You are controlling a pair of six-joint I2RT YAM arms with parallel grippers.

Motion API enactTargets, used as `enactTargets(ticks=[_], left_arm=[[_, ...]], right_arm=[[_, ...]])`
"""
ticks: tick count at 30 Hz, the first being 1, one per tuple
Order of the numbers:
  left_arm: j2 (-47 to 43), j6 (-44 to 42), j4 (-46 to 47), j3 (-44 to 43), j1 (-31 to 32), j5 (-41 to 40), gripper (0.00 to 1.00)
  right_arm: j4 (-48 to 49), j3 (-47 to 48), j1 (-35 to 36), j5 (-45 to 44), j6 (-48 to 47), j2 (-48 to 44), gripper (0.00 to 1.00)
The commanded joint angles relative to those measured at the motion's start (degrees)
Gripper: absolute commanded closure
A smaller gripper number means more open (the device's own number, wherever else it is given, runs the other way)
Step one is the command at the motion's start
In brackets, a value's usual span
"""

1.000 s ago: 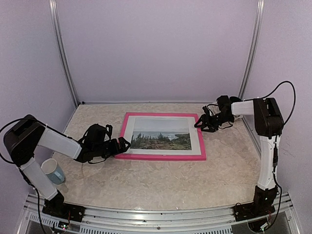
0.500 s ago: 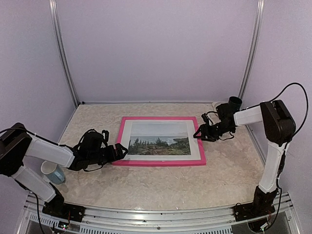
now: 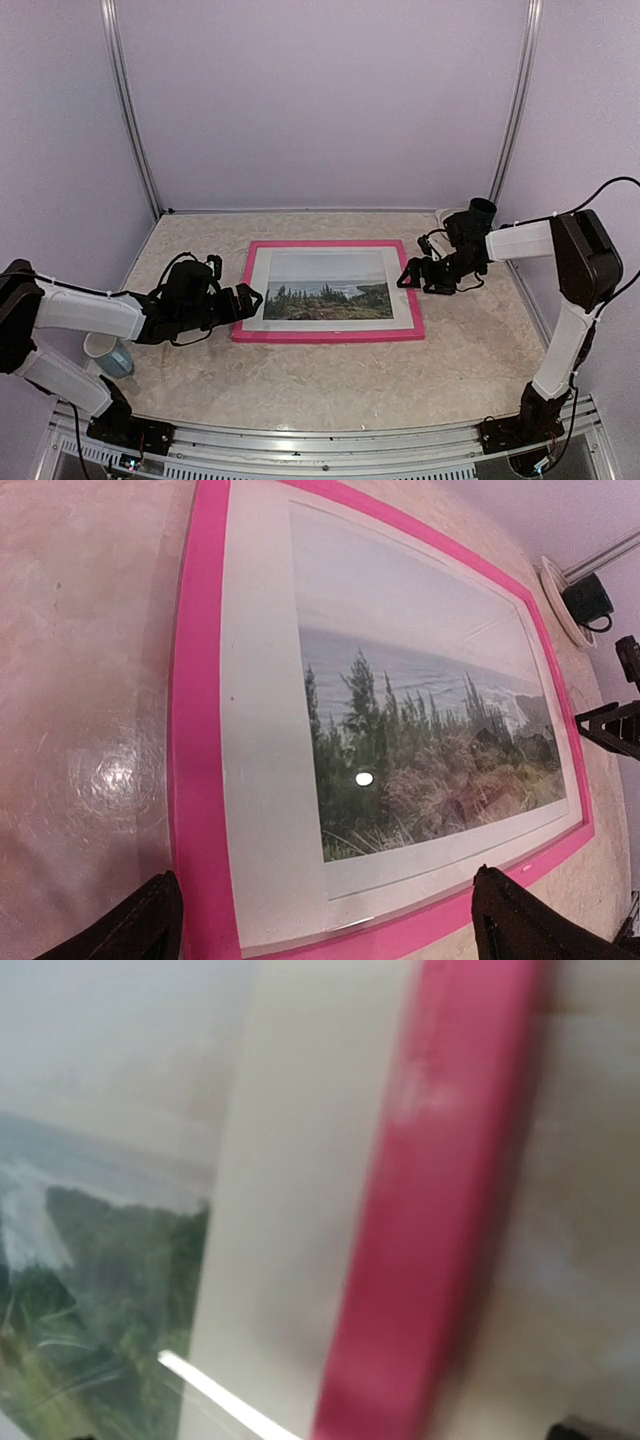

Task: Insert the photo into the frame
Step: Place the photo frame at the center of the board, then reset both arms

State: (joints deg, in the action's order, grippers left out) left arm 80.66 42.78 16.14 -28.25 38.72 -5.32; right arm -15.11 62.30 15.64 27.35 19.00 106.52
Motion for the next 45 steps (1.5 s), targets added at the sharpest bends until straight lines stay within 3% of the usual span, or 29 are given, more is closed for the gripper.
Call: enactTargets(ticks=[1,8,13,18,26,31,37,45], left_arm=[[-5.3,-3.3,-6.2,-4.5,-1.5,-4.0,0.01],[-14.8,-9.1,-15.4,-9.6,-6.5,-5.4,0.01],[-20.3,-14.4,-22.5,-12.1,-7.6,-11.1,0.01],[-24.1,-14.0,-24.3,-12.5,-8.2,-10.6,0.01],[-28.4,-17.6,-25.5,-13.7,-11.7,-10.4,0.01],[-32.2,-20.4,-21.2,-10.8,-21.1,-1.4,0.01],[-37.8,-23.3,-20.5,-7.6,-34.7,6.8,0.01],[-44.9,-27.8,-20.2,-3.3,-36.0,5.5,0.01]], right_arm=[[-5.0,-0.3,0.4,-7.9,-0.6,-5.5,0.01],[-2.3,-4.6,0.3,-13.6,-1.5,-16.9,0.01],[1.5,-9.5,0.2,-14.6,-4.5,-25.9,0.01],[9.0,-19.3,0.3,-21.5,-3.9,-39.0,0.01],[15.7,-29.1,0.3,-22.7,-5.7,-60.1,0.01],[15.9,-30.5,-1.7,-19.8,-6.6,-63.6,0.01],[13.5,-30.4,-14.8,-7.0,-6.1,-64.5,0.01],[10.3,-29.8,-15.1,-9.2,-10.0,-68.8,0.01]])
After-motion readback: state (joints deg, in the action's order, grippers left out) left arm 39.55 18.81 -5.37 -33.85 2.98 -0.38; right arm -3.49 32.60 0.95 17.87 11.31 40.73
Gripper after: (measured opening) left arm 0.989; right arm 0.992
